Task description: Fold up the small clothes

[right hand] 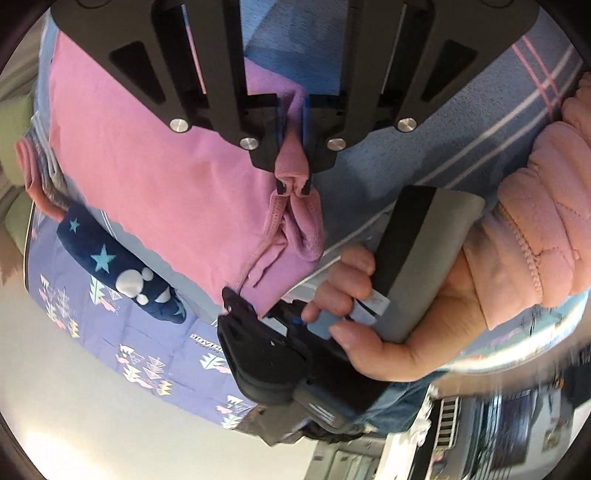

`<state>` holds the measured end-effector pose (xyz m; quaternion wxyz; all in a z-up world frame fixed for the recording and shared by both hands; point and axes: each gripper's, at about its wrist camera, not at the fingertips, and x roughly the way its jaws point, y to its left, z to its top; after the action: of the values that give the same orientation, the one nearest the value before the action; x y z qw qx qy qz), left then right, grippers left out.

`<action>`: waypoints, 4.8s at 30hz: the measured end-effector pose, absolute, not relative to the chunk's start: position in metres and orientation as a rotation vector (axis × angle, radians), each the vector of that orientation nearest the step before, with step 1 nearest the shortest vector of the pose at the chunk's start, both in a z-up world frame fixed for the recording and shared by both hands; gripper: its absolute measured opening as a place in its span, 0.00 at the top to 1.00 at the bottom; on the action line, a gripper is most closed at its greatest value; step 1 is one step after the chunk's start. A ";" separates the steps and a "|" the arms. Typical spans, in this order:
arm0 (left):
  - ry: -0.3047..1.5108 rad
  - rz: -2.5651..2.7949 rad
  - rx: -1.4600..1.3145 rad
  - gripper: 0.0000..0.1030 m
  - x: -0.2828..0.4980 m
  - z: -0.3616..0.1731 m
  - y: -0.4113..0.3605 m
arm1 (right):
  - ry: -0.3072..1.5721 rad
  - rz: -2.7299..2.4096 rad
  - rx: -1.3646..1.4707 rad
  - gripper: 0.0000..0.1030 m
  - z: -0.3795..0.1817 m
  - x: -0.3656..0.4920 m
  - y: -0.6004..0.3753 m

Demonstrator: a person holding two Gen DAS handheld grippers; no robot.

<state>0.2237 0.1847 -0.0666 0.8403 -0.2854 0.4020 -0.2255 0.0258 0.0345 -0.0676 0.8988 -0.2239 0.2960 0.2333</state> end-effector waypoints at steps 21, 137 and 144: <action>0.838 -0.449 -0.337 0.91 0.229 0.003 0.081 | 0.577 0.395 -0.168 0.93 -0.016 0.042 -0.079; 0.771 -0.293 0.169 0.22 0.060 -0.053 -0.081 | 0.721 0.289 0.495 0.89 -0.048 0.019 -0.375; 0.798 -0.299 0.091 0.21 0.044 -0.056 -0.056 | 0.871 0.184 0.494 0.88 -0.086 0.065 -0.366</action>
<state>0.0435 -0.0559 -0.0561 0.9096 0.0440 0.3871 -0.1448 0.0648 -0.3663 -0.0865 0.8734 0.2363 0.4167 0.0880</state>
